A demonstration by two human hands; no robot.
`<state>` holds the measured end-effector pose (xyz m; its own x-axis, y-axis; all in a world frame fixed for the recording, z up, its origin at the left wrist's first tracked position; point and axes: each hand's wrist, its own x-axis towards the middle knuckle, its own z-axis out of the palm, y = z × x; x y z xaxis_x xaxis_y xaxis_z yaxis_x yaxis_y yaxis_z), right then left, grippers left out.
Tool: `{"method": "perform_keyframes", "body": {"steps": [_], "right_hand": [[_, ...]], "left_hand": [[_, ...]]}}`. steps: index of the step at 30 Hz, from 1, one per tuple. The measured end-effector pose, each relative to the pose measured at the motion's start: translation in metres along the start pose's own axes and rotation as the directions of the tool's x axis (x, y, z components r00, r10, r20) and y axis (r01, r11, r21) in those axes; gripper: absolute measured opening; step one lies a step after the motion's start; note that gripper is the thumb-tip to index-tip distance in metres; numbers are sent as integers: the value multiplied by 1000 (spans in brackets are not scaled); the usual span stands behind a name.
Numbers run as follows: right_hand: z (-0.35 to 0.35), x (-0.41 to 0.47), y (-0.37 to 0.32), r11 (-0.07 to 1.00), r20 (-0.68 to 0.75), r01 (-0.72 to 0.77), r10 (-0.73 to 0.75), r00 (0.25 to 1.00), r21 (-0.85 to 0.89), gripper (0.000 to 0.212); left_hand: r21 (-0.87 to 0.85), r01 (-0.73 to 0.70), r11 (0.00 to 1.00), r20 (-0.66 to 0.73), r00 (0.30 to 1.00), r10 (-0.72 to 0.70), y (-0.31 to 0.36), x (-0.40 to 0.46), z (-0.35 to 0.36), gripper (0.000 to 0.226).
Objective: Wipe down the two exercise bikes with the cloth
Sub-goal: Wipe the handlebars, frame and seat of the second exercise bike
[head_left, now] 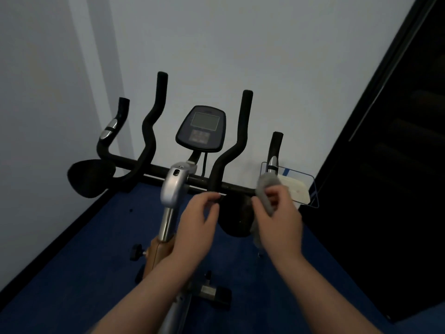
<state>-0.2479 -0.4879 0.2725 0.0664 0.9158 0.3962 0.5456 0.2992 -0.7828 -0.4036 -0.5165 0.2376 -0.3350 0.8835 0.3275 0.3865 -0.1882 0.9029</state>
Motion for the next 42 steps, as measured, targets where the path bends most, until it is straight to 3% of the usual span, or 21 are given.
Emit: {"method": "perform_keyframes", "body": {"steps": [3,5,10,16,21,24,28,33,36,42], "right_hand": [[19,-5,18,909,220,233,-163,962,-344,15],[20,-12,31,822,241,382,-304,922,-423,18],[27,1,31,767,261,484,-408,875,-421,33],[37,-5,36,743,235,547,-494,837,-385,11],[26,-9,41,663,359,633,-523,773,-399,18],[26,15,29,722,276,553,-479,833,-417,20],[41,24,26,847,182,413,-371,910,-337,11],[31,-12,58,746,272,595,-531,803,-299,17],[27,5,56,635,359,674,-570,739,-377,18],[44,32,35,782,203,475,-430,880,-404,12]], "left_hand": [[-25,1,1000,64,998,0,-8,9,11,21],[-6,-9,1000,70,997,9,-15,10,14,21],[-16,21,1000,13,1000,-21,-19,17,18,26],[-72,12,997,-46,999,-16,-28,15,22,21],[-87,-6,996,-46,999,2,-33,13,24,21],[-95,-22,995,-8,1000,21,-37,15,22,21],[-95,-125,988,-65,991,119,-44,11,27,25],[-90,-184,979,-83,981,177,-50,13,30,25],[-98,-187,977,-68,981,181,-52,14,30,28],[-81,-213,974,-80,975,206,-55,17,30,28]]}}
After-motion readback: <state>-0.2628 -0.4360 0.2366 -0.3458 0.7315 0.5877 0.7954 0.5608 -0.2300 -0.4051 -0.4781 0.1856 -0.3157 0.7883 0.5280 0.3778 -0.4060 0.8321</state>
